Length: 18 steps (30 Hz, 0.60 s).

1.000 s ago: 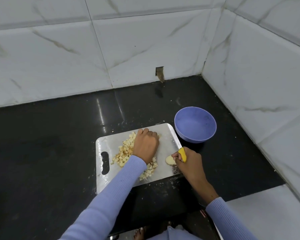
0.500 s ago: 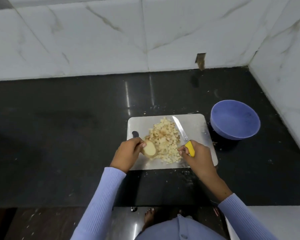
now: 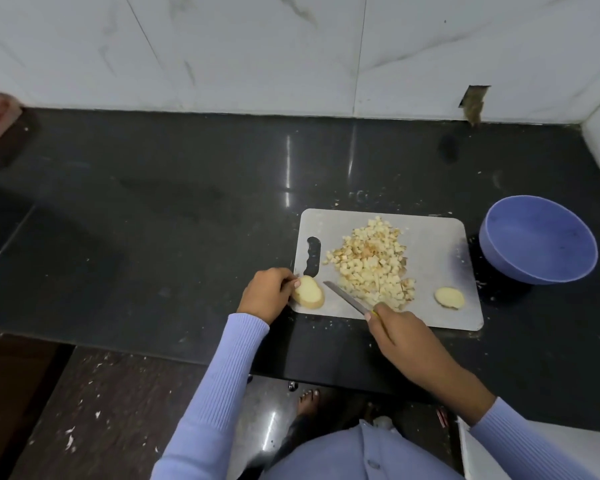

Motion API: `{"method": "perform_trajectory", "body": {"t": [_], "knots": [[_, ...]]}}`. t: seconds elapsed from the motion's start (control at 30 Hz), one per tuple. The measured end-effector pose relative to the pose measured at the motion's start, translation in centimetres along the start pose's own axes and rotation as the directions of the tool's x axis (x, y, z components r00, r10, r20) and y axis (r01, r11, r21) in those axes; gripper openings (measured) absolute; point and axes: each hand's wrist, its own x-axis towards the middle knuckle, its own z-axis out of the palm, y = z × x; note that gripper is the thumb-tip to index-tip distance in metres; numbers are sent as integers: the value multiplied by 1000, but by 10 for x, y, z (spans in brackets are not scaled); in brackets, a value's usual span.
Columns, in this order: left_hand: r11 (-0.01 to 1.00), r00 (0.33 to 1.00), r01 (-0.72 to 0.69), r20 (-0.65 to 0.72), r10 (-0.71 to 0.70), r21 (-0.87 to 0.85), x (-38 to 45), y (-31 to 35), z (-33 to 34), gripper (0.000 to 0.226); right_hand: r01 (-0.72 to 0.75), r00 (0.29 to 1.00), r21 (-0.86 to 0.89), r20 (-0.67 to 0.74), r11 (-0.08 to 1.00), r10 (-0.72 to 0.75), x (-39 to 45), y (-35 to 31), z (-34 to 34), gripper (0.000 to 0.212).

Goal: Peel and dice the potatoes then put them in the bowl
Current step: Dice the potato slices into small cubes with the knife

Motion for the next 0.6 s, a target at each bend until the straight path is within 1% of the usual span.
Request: {"method": "perform_trajectory", "body": {"t": [0.1, 0.2, 0.3, 0.37, 0.47, 0.53, 0.6], "knots": [[998, 993, -49, -113, 45, -32, 0, -2, 5, 11, -28, 999, -73, 38, 997, 31, -14, 8, 1, 27], [992, 979, -114, -176, 104, -49, 0, -2, 12, 10, -62, 994, -146, 74, 987, 74, -21, 12, 1, 26], [984, 964, -164, -223, 145, -70, -1, 0, 17, 9, -116, 992, -181, 27, 977, 122, -21, 14, 2, 27], [977, 952, -191, -260, 162, -90, -1, 1, 20, 8, -145, 989, -172, -3, 974, 147, -19, 14, 0, 29], [970, 936, -219, -304, 178, -107, -5, 0, 26, 10, -156, 988, -85, -20, 984, 155, -16, 9, 0, 32], [968, 931, -231, -309, 192, -93, -12, 0, 32, 22, -134, 991, -33, -17, 990, 134, -10, 1, 2, 32], [974, 934, -222, -295, 202, -37, -20, 1, 41, 33, -98, 995, -27, 2, 995, 98, -1, -9, 6, 30]]}}
